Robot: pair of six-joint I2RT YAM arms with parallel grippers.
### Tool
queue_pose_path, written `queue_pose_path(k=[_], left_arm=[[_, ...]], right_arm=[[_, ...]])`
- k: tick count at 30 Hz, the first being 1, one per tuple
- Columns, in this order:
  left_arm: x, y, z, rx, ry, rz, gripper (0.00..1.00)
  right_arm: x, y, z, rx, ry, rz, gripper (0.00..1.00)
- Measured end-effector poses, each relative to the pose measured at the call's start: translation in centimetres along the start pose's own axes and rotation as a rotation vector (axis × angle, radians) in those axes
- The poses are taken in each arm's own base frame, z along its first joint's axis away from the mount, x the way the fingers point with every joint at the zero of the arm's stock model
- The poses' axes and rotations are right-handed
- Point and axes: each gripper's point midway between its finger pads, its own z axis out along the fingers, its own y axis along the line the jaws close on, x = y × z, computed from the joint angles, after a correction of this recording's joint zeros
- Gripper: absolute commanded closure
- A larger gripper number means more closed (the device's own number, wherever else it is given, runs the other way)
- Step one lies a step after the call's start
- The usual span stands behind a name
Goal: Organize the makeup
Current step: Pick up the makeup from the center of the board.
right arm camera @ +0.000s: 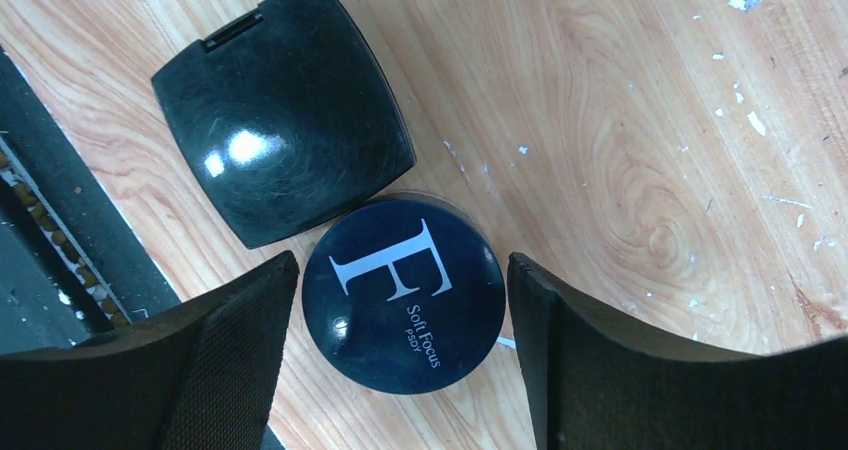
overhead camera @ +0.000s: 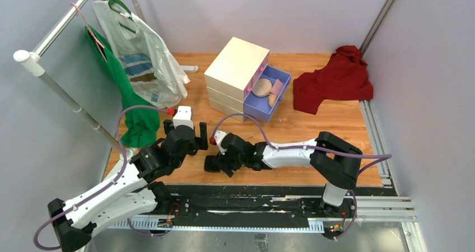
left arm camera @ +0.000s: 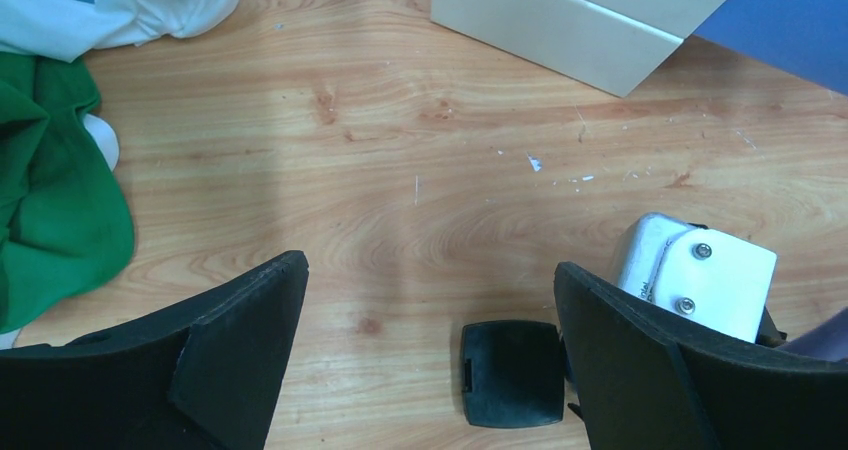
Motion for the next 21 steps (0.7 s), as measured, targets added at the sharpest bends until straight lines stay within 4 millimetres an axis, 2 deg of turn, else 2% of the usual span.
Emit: queue_pose_path(k=[3, 9, 11, 13, 16, 18, 21], left_arm=[[0.5, 0.1, 0.0, 0.002, 0.007, -0.002, 0.02], [2.3, 0.2, 0.1, 0.011, 0.053, 0.011, 0.02], [2.7, 0.1, 0.1, 0.020, 0.064, 0.013, 0.02], [2.9, 0.0, 0.1, 0.031, 0.071, 0.014, 0.02], [3.2, -0.5, 0.0, 0.058, 0.087, 0.014, 0.02], [3.5, -0.9, -0.1, 0.081, 0.101, 0.014, 0.02], [4.1, -1.4, -0.1, 0.109, 0.128, 0.020, 0.02]], right_arm=[[0.3, -0.1, 0.2, 0.006, 0.011, -0.001, 0.35], [0.4, -0.5, 0.2, 0.026, 0.013, -0.004, 0.80], [0.4, -0.5, 0.2, 0.029, 0.014, -0.004, 0.90], [0.4, -0.6, 0.2, 0.034, 0.015, -0.004, 0.96], [0.4, -0.9, -0.5, 0.053, 0.014, -0.005, 0.97], [0.1, -1.2, -1.5, 0.066, 0.001, -0.005, 0.98], [-1.5, -1.6, -3.8, 0.087, -0.054, -0.001, 0.98]])
